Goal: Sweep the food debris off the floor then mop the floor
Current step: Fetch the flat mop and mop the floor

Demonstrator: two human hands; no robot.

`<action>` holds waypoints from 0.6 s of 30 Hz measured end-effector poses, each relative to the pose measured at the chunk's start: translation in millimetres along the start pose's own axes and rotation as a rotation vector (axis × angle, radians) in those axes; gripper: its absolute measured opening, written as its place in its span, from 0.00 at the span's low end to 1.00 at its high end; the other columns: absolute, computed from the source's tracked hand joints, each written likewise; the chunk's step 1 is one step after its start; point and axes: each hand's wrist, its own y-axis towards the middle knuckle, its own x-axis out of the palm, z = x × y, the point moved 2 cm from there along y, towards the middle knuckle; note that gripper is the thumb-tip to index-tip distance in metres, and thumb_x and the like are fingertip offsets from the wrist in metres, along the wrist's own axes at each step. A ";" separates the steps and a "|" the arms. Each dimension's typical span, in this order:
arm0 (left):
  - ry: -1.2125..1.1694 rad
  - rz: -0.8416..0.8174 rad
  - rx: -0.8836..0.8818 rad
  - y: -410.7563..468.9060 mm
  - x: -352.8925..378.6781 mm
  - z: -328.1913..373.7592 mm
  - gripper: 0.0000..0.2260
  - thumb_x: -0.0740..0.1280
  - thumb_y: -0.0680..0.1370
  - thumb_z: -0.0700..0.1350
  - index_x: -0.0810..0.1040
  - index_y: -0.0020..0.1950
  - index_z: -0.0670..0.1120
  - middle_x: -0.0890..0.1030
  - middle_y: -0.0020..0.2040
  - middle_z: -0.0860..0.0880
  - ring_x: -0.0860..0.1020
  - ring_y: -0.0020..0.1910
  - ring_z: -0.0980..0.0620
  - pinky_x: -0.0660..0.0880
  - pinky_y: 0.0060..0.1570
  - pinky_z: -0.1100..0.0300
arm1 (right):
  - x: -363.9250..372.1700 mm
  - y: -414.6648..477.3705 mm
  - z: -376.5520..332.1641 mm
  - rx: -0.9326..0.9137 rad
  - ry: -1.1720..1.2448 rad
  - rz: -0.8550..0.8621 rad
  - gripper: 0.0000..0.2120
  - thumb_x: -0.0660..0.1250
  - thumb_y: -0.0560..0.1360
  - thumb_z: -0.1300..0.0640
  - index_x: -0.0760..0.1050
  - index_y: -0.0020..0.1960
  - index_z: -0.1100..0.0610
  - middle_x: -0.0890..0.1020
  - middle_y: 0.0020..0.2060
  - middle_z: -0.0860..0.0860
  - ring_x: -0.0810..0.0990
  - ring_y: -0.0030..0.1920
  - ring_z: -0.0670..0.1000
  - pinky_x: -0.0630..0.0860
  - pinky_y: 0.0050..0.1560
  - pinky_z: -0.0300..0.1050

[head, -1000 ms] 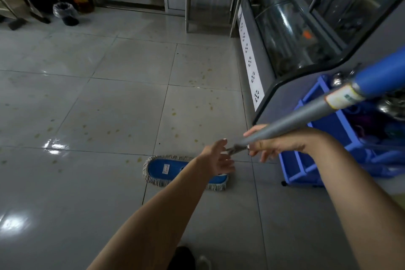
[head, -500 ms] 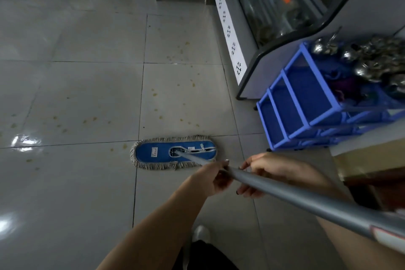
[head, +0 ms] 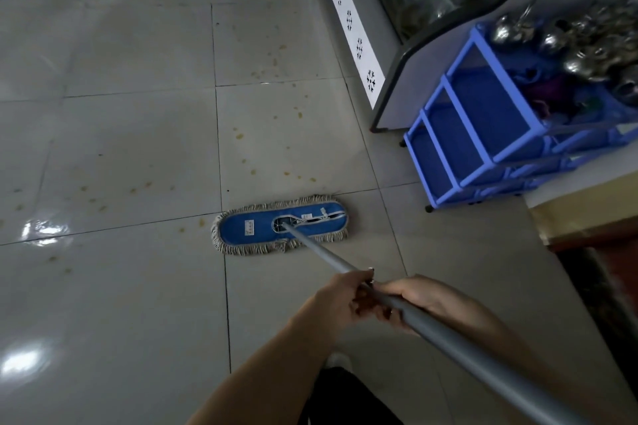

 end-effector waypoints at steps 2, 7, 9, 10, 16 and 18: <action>0.016 0.017 0.005 1.3 -4.1 -6.7 0.13 0.65 0.78 0.45 0.70 0.35 0.42 0.70 0.27 0.47 0.70 0.28 0.51 0.70 0.30 0.61 | 2.3 3.4 8.3 0.046 0.100 -0.027 0.15 0.58 0.81 0.54 0.71 0.38 0.60 0.74 0.19 0.53 0.71 0.15 0.45 0.65 0.13 0.31; -0.064 0.001 0.089 2.4 -1.2 -12.1 0.14 0.63 0.79 0.42 0.67 0.34 0.41 0.70 0.18 0.48 0.69 0.15 0.54 0.69 0.19 0.67 | 0.5 11.7 12.2 0.089 0.095 -0.031 0.17 0.57 0.80 0.49 0.70 0.38 0.59 0.71 0.25 0.53 0.68 0.14 0.44 0.65 0.13 0.31; -0.086 0.013 0.108 2.4 2.4 -16.0 0.14 0.62 0.80 0.41 0.66 0.35 0.40 0.69 0.17 0.48 0.69 0.14 0.54 0.67 0.17 0.68 | -2.1 12.1 14.4 0.101 0.075 -0.042 0.18 0.57 0.80 0.48 0.69 0.37 0.59 0.72 0.21 0.52 0.67 0.13 0.44 0.64 0.12 0.31; -0.086 0.023 0.114 3.1 4.6 -17.9 0.14 0.61 0.80 0.41 0.66 0.35 0.40 0.70 0.18 0.48 0.69 0.14 0.54 0.66 0.17 0.68 | -4.1 12.5 15.9 0.101 0.074 -0.051 0.19 0.57 0.80 0.48 0.69 0.37 0.59 0.73 0.20 0.52 0.67 0.13 0.44 0.64 0.12 0.31; -0.068 0.050 0.111 5.9 14.0 -24.2 0.14 0.58 0.81 0.46 0.66 0.38 0.41 0.66 0.30 0.45 0.69 0.16 0.54 0.65 0.17 0.68 | -13.1 14.1 22.5 0.088 0.022 -0.047 0.20 0.58 0.80 0.48 0.68 0.36 0.61 0.72 0.24 0.52 0.68 0.13 0.42 0.65 0.13 0.31; -0.090 0.041 0.104 7.5 16.4 -27.2 0.14 0.57 0.82 0.46 0.66 0.38 0.41 0.67 0.32 0.46 0.71 0.23 0.53 0.67 0.19 0.67 | -16.1 17.2 23.8 0.083 -0.041 -0.044 0.20 0.57 0.80 0.48 0.67 0.35 0.60 0.66 0.29 0.51 0.67 0.13 0.42 0.65 0.13 0.31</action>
